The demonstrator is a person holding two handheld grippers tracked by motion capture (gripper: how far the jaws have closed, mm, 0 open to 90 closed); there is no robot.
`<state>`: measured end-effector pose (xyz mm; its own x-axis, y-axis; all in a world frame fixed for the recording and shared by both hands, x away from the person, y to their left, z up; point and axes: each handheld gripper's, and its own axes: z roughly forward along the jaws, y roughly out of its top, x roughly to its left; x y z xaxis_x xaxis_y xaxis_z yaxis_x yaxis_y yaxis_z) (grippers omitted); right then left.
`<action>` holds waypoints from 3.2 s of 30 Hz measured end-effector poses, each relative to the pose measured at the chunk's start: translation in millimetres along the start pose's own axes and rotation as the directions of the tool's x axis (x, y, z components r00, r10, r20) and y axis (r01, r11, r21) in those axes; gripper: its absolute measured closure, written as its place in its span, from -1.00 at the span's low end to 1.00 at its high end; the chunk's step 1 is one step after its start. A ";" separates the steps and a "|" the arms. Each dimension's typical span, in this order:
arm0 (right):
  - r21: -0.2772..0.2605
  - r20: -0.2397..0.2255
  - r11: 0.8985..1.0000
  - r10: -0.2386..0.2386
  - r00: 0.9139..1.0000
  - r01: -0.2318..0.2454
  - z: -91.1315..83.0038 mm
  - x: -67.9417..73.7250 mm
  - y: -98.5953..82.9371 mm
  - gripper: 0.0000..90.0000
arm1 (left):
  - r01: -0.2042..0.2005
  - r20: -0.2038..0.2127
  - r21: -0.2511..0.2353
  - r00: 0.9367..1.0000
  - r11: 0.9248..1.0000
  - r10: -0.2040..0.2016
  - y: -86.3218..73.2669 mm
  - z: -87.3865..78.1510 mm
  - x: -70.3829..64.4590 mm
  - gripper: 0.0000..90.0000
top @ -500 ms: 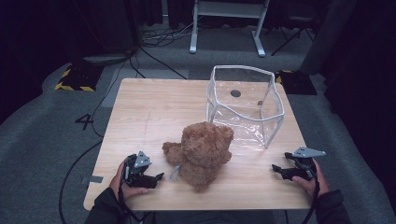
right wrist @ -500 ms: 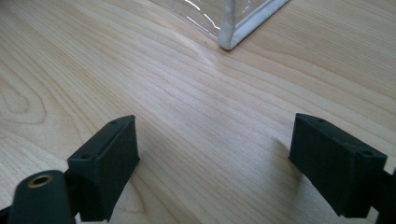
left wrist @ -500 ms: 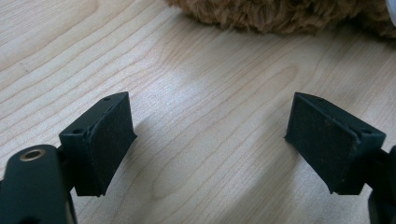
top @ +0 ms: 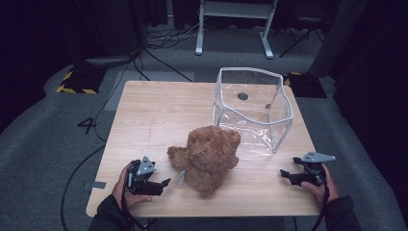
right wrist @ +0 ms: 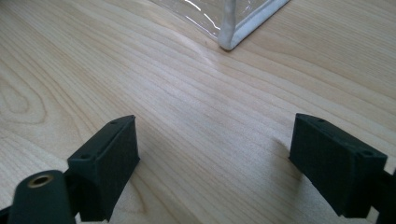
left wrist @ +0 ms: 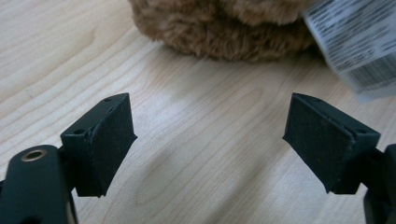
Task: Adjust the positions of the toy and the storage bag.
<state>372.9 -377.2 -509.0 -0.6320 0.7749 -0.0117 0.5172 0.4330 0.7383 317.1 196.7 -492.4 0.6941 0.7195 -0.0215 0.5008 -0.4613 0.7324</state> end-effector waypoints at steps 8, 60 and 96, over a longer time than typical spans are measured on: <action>0.000 -0.002 1.000 -0.001 1.000 0.001 0.1 -0.2 0.0 -0.66 | -0.017 -0.008 -0.045 1.000 0.999 0.016 7.1 -11.2 -3.1 -0.64; 0.000 -0.001 1.000 -0.002 1.000 0.002 0.1 -0.3 0.1 -0.66 | -0.176 0.135 -0.188 0.970 0.966 0.203 92.9 -9.1 -48.6 -0.65; 0.000 0.000 1.000 -0.002 1.000 0.002 0.1 -0.3 0.1 -0.66 | -0.204 0.275 -0.166 0.930 0.965 0.244 111.8 35.9 -52.2 0.09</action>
<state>373.2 -377.3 -509.1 -0.6333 0.7738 -0.0131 0.5160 0.4349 0.7380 355.4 88.9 -433.8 0.9102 0.4133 -0.0285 0.2554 -0.5055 0.8241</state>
